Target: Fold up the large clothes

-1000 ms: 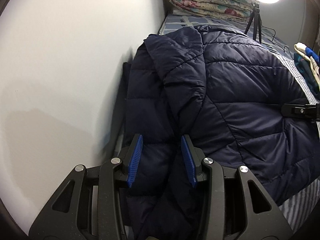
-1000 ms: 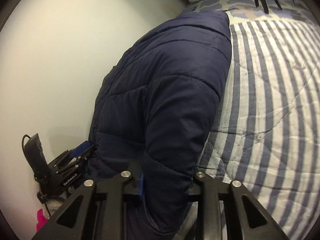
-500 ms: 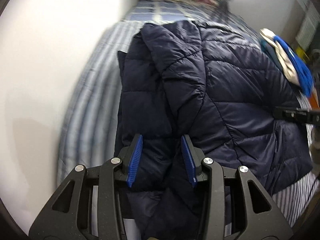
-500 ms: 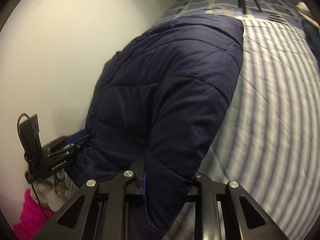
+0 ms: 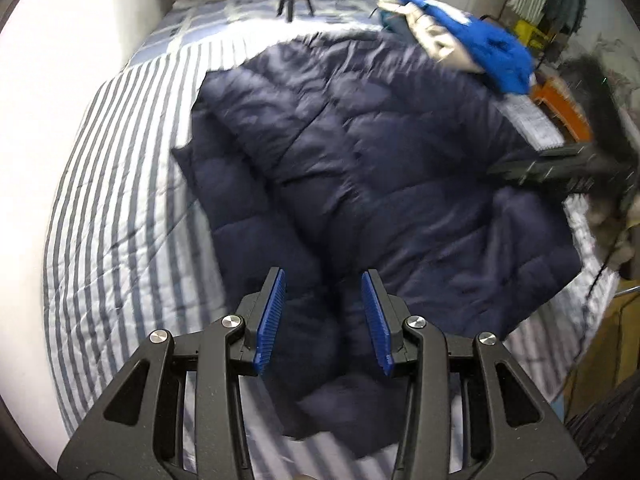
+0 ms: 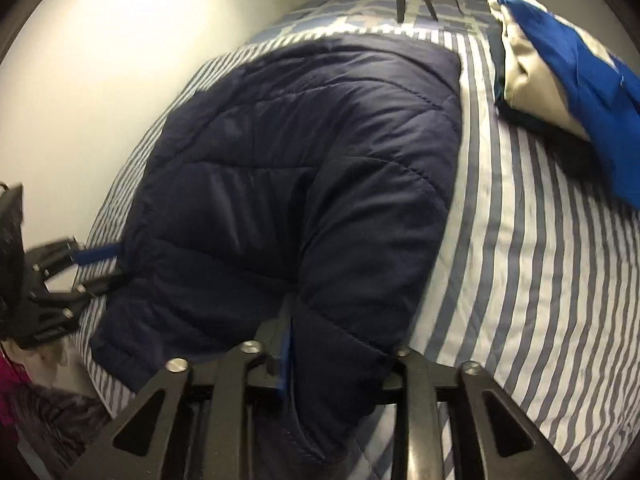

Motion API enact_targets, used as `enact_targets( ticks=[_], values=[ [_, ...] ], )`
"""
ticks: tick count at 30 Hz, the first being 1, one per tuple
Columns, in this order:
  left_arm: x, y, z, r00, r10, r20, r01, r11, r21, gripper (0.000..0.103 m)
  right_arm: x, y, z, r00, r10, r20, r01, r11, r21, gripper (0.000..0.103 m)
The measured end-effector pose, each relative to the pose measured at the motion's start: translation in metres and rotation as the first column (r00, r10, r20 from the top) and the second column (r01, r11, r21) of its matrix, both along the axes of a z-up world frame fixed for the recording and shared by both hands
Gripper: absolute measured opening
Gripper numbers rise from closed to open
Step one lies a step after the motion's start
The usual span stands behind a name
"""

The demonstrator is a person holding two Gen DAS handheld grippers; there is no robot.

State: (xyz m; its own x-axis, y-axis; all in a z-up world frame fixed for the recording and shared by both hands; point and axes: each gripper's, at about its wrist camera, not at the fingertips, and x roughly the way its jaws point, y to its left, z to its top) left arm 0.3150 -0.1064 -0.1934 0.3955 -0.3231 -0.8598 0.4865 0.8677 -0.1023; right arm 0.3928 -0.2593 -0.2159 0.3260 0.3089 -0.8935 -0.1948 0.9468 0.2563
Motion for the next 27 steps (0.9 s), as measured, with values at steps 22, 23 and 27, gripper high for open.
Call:
enact_targets(
  ticks=[22, 23, 27],
  values=[
    [0.11, 0.018, -0.04, 0.988, 0.152, 0.016, -0.15, 0.985, -0.088, 0.052, 0.032, -0.027, -0.005, 0.947, -0.113, 0.301, 0.14, 0.988, -0.068, 0.044],
    [0.109, 0.018, -0.041, 0.989, 0.149, 0.018, -0.147, 0.985, -0.09, 0.053, 0.035, -0.025, -0.013, 0.952, -0.113, 0.285, 0.14, 0.987, -0.076, 0.045],
    [0.111, 0.026, -0.037, 0.99, 0.141, -0.002, -0.14, 0.981, -0.132, 0.053, 0.026, -0.018, -0.018, 0.958, -0.1, 0.27, 0.137, 0.983, -0.122, 0.047]
  ],
)
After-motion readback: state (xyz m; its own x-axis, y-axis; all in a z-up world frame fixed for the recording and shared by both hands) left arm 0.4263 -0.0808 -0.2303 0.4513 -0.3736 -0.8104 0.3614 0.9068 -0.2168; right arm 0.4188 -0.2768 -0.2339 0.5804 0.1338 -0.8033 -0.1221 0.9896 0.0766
